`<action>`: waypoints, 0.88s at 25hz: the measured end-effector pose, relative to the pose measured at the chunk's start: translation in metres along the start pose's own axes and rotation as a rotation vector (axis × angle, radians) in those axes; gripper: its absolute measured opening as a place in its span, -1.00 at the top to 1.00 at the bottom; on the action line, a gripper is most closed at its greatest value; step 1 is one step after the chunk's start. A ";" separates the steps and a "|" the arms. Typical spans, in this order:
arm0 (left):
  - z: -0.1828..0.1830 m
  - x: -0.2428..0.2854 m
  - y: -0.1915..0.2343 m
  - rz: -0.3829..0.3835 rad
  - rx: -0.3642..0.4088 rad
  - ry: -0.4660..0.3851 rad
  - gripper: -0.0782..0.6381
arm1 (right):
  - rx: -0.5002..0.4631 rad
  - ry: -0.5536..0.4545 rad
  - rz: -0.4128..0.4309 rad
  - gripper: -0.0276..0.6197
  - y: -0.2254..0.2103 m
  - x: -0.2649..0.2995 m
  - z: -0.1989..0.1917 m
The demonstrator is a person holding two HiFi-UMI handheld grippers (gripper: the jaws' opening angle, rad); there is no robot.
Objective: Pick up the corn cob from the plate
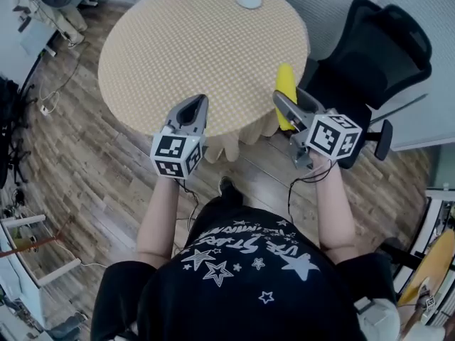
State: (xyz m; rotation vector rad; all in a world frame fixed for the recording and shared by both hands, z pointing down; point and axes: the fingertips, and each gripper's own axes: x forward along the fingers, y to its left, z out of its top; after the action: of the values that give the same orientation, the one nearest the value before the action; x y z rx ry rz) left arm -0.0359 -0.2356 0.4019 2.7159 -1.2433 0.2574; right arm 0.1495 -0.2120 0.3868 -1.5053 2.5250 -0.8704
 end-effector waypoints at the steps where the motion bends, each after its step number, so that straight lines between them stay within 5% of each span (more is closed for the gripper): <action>1: -0.001 -0.003 -0.008 -0.001 0.001 0.000 0.76 | 0.005 -0.004 0.003 0.12 0.002 -0.008 -0.002; 22: 0.002 -0.107 -0.121 0.030 0.024 -0.063 0.76 | -0.053 -0.009 0.114 0.12 0.075 -0.120 -0.046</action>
State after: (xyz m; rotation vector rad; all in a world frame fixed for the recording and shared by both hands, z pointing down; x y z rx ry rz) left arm -0.0128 -0.0787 0.3701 2.7480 -1.3061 0.1929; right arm 0.1363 -0.0658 0.3615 -1.3591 2.6179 -0.7852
